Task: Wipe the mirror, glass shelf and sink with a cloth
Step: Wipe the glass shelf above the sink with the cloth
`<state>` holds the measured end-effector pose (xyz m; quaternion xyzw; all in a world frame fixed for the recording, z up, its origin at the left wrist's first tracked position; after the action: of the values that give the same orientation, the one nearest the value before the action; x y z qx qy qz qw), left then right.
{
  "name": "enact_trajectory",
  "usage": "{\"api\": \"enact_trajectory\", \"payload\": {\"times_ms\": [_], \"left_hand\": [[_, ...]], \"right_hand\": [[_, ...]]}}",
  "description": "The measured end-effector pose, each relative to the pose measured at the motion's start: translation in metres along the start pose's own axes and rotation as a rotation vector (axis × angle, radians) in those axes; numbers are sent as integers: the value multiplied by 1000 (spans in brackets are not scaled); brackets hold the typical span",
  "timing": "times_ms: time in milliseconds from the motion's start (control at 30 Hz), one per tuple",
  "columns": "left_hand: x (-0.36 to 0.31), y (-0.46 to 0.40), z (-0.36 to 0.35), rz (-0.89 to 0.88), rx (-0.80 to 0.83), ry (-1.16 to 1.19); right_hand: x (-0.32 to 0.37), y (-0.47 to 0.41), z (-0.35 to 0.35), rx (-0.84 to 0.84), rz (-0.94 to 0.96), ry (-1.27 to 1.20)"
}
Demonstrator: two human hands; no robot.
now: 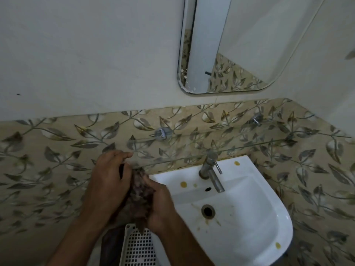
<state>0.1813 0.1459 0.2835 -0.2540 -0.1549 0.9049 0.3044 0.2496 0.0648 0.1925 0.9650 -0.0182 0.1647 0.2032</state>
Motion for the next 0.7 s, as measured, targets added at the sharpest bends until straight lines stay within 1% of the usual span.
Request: {"api": "enact_trajectory", "payload": {"times_ms": [33,100,167,233,300,333,367,433,533,600,633,700], "left_hand": [[2,1,4,-9,-12,4],[8,4,9,0,-14,24],[12,7,10,17,-1,49],[11,8,11,6,-10,69],[8,7,12,2,-14,72],[7,6,12,-2,-17,74],[5,6,14,-8,-23,77],[1,6,17,-23,-37,83],[-1,4,17,-21,-24,85],[-2,4,16,-17,-8,80],[-4,4,16,-19,-5,82],[-6,4,17,-17,-7,94]], "right_hand": [[10,11,1,-6,12,54],[48,30,14,-91,143,203],[99,50,18,-162,345,285],[151,68,18,-281,604,403],[201,81,21,-506,866,656],[224,83,20,-603,979,844],[241,79,19,-664,1054,1050],[258,57,10,-699,1079,1436],[244,16,-9,-664,954,1757],[221,0,-27,-660,889,1905],[209,-6,-33,-637,887,1943],[183,-11,-46,-506,915,1916]]}}
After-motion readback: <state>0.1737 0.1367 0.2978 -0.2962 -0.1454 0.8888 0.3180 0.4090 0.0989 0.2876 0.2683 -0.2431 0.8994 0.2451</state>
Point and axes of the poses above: each hand's wrist, its own y-axis away from the middle knuckle, its own z-axis out of the back of the hand, x = y × z, the point moved 7 cm from there along -y, towards the middle knuckle, and after that the axes turned 11 degrees about -y, right-handed, at the moved point
